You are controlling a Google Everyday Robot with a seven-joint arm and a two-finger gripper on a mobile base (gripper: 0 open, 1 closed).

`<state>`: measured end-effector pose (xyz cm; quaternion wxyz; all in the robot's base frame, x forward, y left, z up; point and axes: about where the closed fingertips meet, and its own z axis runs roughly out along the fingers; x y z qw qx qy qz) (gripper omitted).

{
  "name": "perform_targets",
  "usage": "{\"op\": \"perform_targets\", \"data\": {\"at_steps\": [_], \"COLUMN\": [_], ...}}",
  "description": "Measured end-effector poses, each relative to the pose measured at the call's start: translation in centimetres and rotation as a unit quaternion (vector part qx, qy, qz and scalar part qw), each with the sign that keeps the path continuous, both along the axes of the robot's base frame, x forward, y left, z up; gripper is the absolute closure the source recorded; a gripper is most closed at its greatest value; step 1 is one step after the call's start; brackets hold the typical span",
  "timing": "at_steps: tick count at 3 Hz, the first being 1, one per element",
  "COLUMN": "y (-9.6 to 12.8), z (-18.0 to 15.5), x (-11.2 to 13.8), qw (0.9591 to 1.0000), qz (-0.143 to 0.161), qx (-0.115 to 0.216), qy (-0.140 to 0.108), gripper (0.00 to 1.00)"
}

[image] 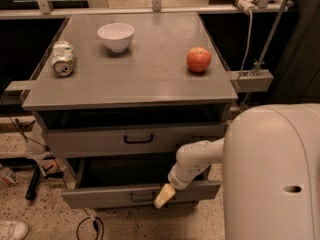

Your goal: Open middle drawer

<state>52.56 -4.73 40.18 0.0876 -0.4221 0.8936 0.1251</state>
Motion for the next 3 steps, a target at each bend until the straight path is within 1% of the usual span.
{"op": "perform_targets", "data": {"at_steps": [1, 2, 3], "y": [-1.8, -1.8, -3.7], "z": [-1.1, -1.0, -0.9], "x": [-1.9, -1.9, -5.3], "qw": [0.9994, 0.9994, 0.9983], "qz": [-0.017, -0.017, -0.038], "qx": [-0.020, -0.020, -0.027], "qy": [0.023, 0.023, 0.034], "gripper": [0.00, 0.00, 0.00]}}
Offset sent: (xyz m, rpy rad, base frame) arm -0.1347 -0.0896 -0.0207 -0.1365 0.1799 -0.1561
